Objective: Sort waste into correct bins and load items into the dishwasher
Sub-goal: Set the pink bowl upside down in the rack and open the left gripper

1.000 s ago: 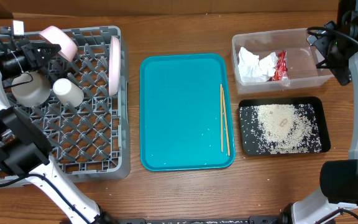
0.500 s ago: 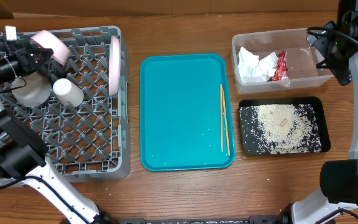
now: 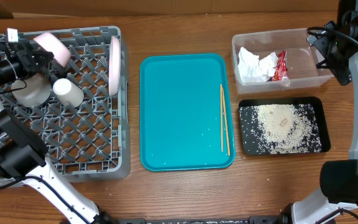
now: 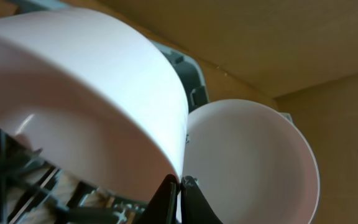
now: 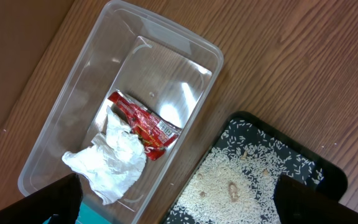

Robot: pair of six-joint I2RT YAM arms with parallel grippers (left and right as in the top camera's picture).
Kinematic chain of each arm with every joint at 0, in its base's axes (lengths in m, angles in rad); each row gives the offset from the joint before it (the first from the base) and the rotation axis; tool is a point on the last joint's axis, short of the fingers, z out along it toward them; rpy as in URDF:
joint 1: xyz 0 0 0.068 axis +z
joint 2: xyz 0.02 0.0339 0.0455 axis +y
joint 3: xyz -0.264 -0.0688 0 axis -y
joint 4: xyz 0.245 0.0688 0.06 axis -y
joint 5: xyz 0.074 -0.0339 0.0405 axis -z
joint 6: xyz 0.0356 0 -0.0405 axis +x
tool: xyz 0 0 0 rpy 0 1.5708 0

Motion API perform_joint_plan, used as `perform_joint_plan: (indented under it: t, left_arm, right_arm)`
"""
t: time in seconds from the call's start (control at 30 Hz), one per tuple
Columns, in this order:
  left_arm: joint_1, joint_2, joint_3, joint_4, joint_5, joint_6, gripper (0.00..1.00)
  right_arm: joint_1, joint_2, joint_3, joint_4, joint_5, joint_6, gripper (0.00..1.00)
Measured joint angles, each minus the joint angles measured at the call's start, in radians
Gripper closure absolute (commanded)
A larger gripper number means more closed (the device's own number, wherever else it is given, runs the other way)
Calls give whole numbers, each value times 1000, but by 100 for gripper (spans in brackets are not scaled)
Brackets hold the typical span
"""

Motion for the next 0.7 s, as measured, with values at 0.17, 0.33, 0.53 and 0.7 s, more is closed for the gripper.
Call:
perform_joint_plan:
  t: [0.17,0.33,0.53,0.7]
  left_arm:
    - [20,0,0,-3,-31,-121,78]
    - [68,0,10,-37,-73,-207,52]
    - [97,0,132,-150,-167,-281,36]
    - [90,0,285,-245,-257,-316,47]
  right_arm:
    - [0,0,0,0,0,0,0]
    - [0,0,0,0,0,0,0]
    - [0,0,0,0,0,0,0]
    - [0,0,0,0,0,0,0]
